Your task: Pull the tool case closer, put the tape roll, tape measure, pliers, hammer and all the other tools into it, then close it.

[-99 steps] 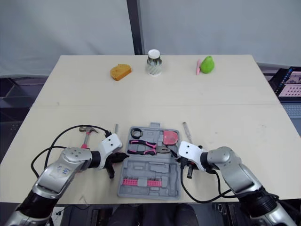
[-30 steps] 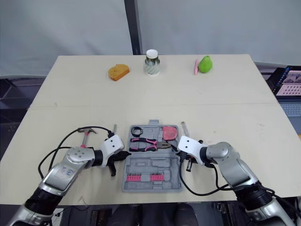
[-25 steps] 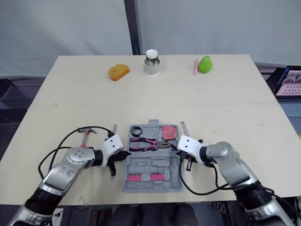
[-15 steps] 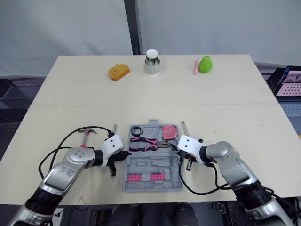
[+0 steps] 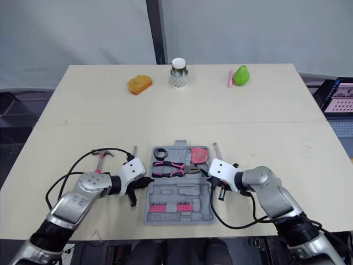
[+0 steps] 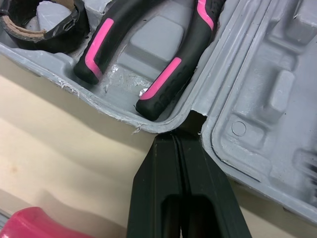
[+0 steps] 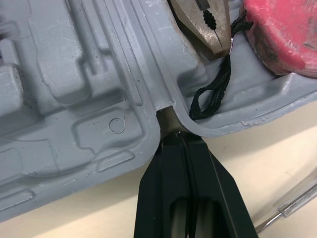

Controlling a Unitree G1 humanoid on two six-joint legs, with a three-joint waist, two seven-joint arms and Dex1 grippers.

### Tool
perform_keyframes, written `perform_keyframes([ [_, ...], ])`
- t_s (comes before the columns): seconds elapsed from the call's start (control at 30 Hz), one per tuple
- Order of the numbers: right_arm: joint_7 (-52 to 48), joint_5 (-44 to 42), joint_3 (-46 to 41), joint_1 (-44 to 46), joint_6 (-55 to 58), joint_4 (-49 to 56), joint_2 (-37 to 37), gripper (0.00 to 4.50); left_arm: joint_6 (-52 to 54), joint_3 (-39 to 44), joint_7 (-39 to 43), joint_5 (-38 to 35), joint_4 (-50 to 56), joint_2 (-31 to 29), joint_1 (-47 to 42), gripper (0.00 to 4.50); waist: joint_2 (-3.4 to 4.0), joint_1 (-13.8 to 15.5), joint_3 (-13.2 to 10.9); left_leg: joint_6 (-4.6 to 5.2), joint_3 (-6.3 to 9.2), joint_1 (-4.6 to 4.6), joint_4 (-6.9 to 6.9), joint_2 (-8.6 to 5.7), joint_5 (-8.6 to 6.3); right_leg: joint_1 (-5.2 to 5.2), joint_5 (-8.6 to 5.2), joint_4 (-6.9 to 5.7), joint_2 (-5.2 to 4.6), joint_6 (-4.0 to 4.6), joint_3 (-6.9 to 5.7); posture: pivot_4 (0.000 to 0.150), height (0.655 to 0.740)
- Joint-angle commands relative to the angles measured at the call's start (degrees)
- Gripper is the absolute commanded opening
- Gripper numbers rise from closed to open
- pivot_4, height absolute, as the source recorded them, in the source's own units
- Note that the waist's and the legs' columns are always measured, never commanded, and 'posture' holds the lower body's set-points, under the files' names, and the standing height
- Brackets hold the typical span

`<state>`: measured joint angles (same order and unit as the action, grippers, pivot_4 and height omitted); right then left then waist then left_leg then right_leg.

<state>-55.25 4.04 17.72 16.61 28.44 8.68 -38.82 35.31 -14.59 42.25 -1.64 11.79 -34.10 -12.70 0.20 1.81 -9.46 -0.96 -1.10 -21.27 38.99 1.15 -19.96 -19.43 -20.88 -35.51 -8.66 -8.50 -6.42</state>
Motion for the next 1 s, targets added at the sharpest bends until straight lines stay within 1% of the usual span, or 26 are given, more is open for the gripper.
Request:
perform_keyframes([
  [0.03, -0.2, -0.57, 0.02, -0.74, -0.98, 0.98, -0.42, 0.0, 0.05, -1.44, 0.24, 0.31, 0.35, 0.5, -0.25, 0.02, 0.0, 0.02, 0.0, 0.0, 0.0, 0.0, 0.0, 0.0, 0.0, 0.0, 0.0, 0.0, 0.0, 0.0, 0.0, 0.15, 0.74],
  [1.0, 0.1, -1.08, -0.33, -0.26, -2.3, -0.95, -1.37, 0.0, 0.48, 0.45, 1.16, -0.15, 0.4, -2.37, 0.55, 0.02, 0.0, -0.39, 0.0, 0.0, -0.01, -0.01, -0.06, 0.01, 0.0, -0.05, 0.0, 0.01, 0.01, 0.0, 0.0, 0.15, 0.74],
])
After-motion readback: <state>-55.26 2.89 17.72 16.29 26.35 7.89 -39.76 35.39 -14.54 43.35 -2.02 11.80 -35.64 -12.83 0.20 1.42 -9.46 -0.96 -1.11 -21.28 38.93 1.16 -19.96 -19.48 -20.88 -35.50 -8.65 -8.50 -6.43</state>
